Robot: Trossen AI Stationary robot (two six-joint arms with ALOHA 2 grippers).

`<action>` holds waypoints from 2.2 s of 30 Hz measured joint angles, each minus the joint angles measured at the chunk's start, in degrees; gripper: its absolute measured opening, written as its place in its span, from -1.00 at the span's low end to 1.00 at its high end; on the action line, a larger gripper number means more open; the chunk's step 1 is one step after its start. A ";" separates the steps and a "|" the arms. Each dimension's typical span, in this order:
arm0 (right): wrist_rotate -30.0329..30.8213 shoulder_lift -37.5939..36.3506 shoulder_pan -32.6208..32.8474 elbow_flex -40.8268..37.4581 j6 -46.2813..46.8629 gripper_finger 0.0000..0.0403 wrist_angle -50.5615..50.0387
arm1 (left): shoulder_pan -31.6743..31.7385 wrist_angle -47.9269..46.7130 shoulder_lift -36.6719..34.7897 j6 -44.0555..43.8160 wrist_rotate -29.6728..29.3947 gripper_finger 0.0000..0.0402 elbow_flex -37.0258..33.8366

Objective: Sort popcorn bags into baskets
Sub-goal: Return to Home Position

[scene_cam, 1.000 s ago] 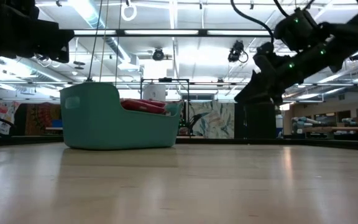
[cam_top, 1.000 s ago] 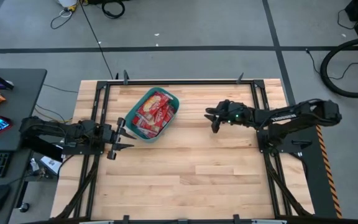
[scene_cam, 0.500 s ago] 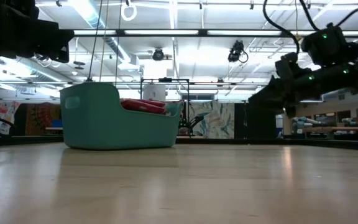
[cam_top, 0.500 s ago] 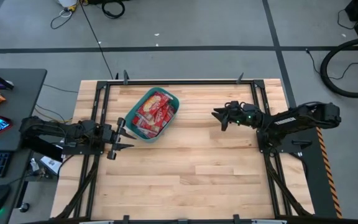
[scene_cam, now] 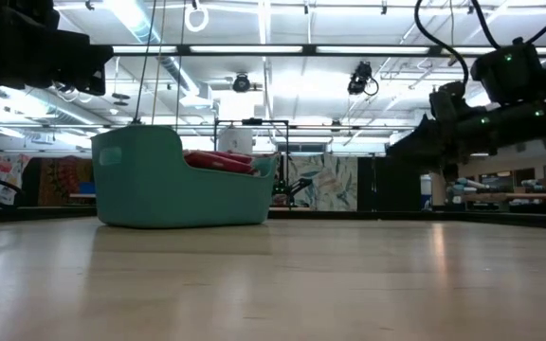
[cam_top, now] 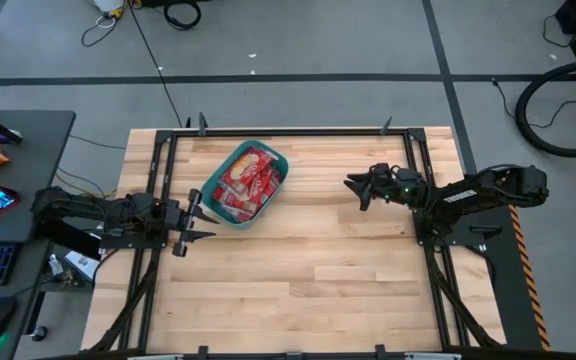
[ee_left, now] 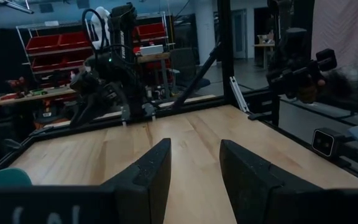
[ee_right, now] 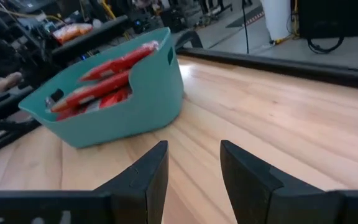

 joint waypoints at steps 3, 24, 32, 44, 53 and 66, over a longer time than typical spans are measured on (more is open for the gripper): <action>0.01 0.00 0.00 0.00 -0.44 -0.25 2.38 | 0.00 0.00 0.00 0.68 -0.37 -0.29 0.00; 19.80 0.00 0.00 0.02 -6.81 -0.25 3.84 | 0.00 4.07 0.04 5.48 -12.87 -0.29 -0.04; 19.69 0.00 0.00 0.01 -6.81 -0.25 3.84 | 0.00 3.91 0.04 -0.38 -12.87 -0.29 -0.04; 19.67 0.00 0.00 0.02 -6.81 -0.25 3.83 | 0.00 3.89 0.04 -0.03 -12.87 -0.29 -0.04; 19.67 0.00 0.00 0.02 -6.79 -0.25 3.81 | 0.00 3.90 0.04 -0.03 -12.87 -0.29 -0.04; 19.65 0.00 0.00 0.02 -6.79 -0.25 3.81 | 0.00 3.89 0.04 0.01 -12.87 -0.29 -0.04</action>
